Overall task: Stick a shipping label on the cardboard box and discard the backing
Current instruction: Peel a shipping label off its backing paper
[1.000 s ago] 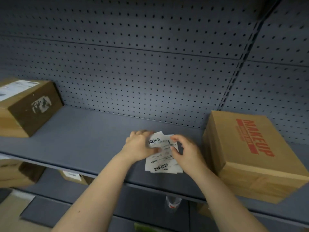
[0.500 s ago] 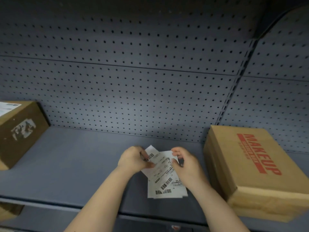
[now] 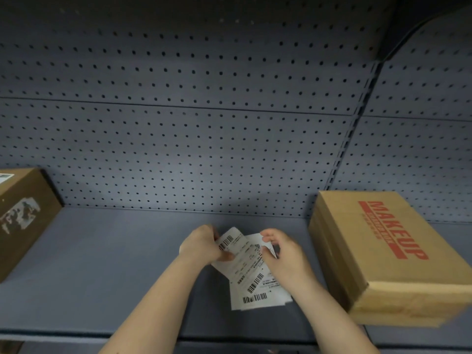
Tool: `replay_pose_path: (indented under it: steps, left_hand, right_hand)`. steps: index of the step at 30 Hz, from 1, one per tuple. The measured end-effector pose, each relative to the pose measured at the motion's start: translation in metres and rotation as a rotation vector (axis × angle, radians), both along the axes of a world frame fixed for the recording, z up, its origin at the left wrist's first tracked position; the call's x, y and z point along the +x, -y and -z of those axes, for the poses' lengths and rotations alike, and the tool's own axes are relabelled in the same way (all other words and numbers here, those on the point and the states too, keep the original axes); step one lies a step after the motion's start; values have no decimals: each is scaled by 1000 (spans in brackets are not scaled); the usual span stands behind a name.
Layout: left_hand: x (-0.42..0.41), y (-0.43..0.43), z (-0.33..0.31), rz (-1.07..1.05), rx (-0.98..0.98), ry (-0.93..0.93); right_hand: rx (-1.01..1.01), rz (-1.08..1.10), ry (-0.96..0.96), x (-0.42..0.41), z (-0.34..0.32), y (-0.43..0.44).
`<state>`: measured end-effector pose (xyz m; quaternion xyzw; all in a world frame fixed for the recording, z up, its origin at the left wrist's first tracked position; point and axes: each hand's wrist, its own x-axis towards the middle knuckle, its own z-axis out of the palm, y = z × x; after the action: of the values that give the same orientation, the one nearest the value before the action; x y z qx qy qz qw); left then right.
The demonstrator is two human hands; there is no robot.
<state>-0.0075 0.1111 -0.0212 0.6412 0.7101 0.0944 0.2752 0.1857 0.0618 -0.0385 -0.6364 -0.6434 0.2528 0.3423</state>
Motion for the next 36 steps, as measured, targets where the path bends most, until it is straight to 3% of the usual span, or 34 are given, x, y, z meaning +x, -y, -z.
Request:
replay_pose_path:
  steps: [4,7,11,15,18,21,24,28,31,36]
  left_hand:
    - [-1,3,-6,12,41,84]
    - [-8,16,-15,-117,141,515]
    - [-8,41,-23,-249,81,1028]
    - [1,55,-19,-303,68,1227]
    - [-1,57,-20,-321,124,1209]
    - [-7,58,-31,-360,343,1063]
    - [-7,53,-63,-191,535,900]
    - [6,43,-106,83,345,827]
    - [10,40,-119,159,227,842]
    - [8,36,-127,225,135,705]
  right_hand:
    - [-2,14,10,3,-2,0]
    - [82,40,-82,3,-10,0]
    - [-22,88,-455,-15,-31,3]
    - [-135,156,-745,-24,-41,1]
    - [-106,148,-746,-21,-49,-3]
    - [85,-2,-464,-15,-67,-3]
    - [148,-240,-218,-12,-93,6]
    - [160,-413,-152,-8,-121,16]
    - [144,-459,-95,-1,-133,18]
    - [78,-485,19,11,-143,20]
